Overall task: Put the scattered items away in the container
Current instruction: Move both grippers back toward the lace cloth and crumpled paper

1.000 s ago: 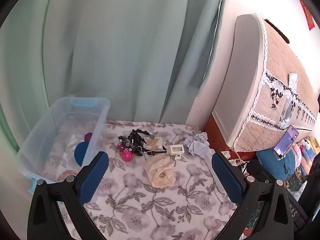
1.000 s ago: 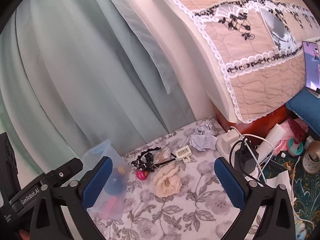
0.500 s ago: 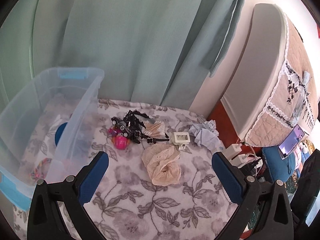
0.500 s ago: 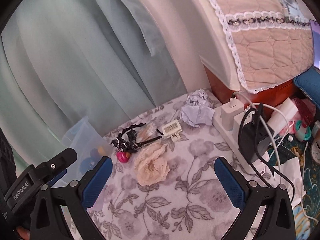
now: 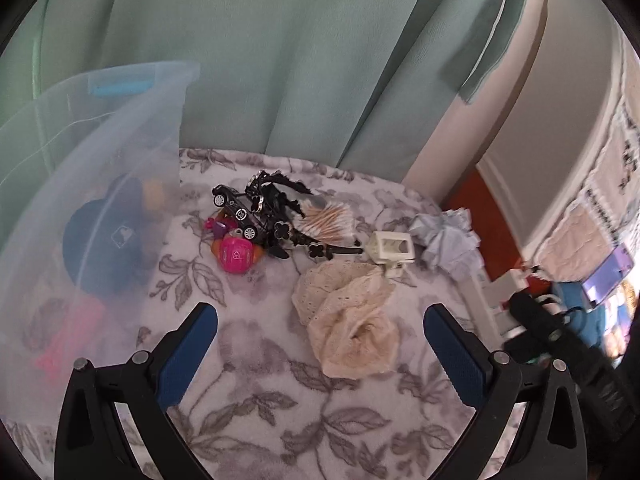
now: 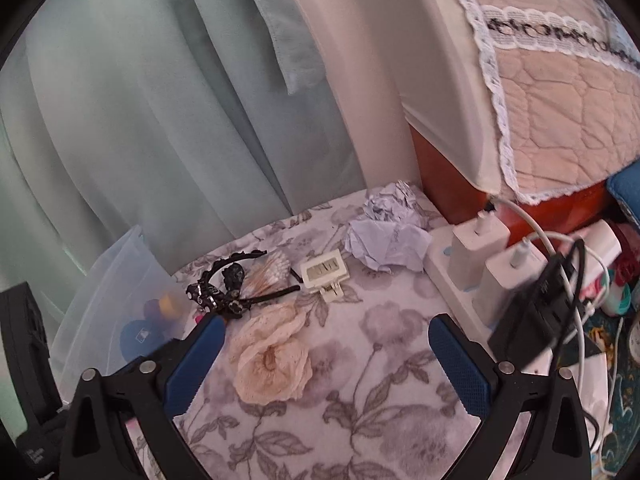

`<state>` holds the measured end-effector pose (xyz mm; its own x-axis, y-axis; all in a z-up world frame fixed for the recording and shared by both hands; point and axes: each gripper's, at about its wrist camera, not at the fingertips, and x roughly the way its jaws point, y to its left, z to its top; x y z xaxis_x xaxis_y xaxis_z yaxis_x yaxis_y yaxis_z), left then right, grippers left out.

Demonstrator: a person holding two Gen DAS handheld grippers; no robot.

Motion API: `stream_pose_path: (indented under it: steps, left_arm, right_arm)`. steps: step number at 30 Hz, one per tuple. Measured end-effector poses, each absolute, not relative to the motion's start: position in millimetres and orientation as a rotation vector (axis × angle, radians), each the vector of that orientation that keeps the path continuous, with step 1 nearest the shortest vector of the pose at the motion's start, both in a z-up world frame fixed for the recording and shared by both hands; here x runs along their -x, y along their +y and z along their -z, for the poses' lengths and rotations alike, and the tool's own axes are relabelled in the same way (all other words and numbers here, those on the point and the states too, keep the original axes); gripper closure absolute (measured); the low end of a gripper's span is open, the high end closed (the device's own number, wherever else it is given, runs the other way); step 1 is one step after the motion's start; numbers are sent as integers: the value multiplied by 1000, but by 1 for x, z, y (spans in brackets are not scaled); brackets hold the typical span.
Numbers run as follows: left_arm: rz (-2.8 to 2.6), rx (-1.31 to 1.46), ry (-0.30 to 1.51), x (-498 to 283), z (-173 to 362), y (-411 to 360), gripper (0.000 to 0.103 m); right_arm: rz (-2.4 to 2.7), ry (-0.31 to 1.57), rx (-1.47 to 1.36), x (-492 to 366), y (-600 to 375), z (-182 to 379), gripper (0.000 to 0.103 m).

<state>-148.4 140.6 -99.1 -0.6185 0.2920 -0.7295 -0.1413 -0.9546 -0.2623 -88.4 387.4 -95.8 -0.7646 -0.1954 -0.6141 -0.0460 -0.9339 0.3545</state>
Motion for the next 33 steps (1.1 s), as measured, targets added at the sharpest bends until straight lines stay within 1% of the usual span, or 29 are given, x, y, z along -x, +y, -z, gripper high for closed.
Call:
stream_pose_path:
  steps: [11, 15, 23, 25, 27, 30, 31, 32, 33]
  left_arm:
    - [-2558, 1276, -239, 173, 133, 153, 0]
    - [-2545, 1277, -233, 177, 140, 155, 0]
    - [-2520, 1284, -244, 189, 149, 161, 0]
    - [-2517, 1291, -256, 193, 151, 160, 1]
    - [-2517, 1291, -269, 196, 153, 160, 2]
    - [-2512, 1294, -271, 201, 156, 162, 9]
    - [-2511, 1296, -271, 202, 157, 162, 14]
    - [-2507, 1298, -273, 203, 158, 163, 17]
    - [-2502, 1300, -279, 205, 160, 164, 19]
  right_arm:
    - [2806, -434, -1038, 120, 364, 96, 0]
    - [2786, -479, -1030, 123, 359, 99, 0]
    - [2877, -364, -1040, 159, 363, 97, 0]
    - [2896, -363, -1054, 169, 368, 100, 0]
    - [2911, -366, -1071, 177, 373, 103, 0]
    - [2942, -356, -1104, 188, 378, 111, 0]
    - [2948, -353, -1111, 192, 380, 114, 0]
    - [2952, -348, -1113, 195, 381, 116, 0]
    - [2957, -335, -1117, 197, 381, 118, 0]
